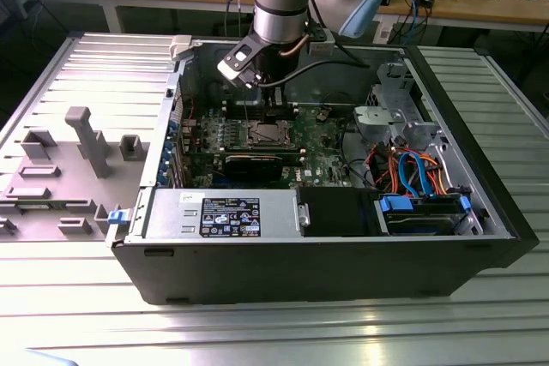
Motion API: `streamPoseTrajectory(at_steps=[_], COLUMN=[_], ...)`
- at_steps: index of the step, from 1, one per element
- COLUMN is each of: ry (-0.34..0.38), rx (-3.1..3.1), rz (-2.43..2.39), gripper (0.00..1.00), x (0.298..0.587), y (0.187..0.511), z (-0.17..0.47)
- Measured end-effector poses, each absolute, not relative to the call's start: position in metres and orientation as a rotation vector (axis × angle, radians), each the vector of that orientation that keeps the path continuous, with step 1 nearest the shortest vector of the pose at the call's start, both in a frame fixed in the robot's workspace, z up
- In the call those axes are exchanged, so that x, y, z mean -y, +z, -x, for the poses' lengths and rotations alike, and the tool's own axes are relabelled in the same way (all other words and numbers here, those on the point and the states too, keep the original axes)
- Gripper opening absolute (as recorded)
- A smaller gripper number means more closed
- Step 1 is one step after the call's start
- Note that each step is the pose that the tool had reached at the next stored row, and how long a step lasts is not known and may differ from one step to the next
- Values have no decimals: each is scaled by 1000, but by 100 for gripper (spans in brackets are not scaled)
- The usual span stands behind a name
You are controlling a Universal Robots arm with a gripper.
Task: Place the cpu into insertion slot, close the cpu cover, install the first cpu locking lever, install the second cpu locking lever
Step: 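Install the first cpu locking lever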
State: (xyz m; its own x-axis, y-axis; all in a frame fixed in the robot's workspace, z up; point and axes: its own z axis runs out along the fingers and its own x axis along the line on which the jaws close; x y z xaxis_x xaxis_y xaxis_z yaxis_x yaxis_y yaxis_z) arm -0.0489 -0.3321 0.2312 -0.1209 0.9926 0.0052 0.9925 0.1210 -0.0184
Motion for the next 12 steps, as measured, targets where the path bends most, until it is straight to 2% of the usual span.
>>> streamPoseTrajectory(at_steps=[12], ry=[16], rx=[2340], rz=[2072], gripper=[11], x=[332], y=[238], z=[49])
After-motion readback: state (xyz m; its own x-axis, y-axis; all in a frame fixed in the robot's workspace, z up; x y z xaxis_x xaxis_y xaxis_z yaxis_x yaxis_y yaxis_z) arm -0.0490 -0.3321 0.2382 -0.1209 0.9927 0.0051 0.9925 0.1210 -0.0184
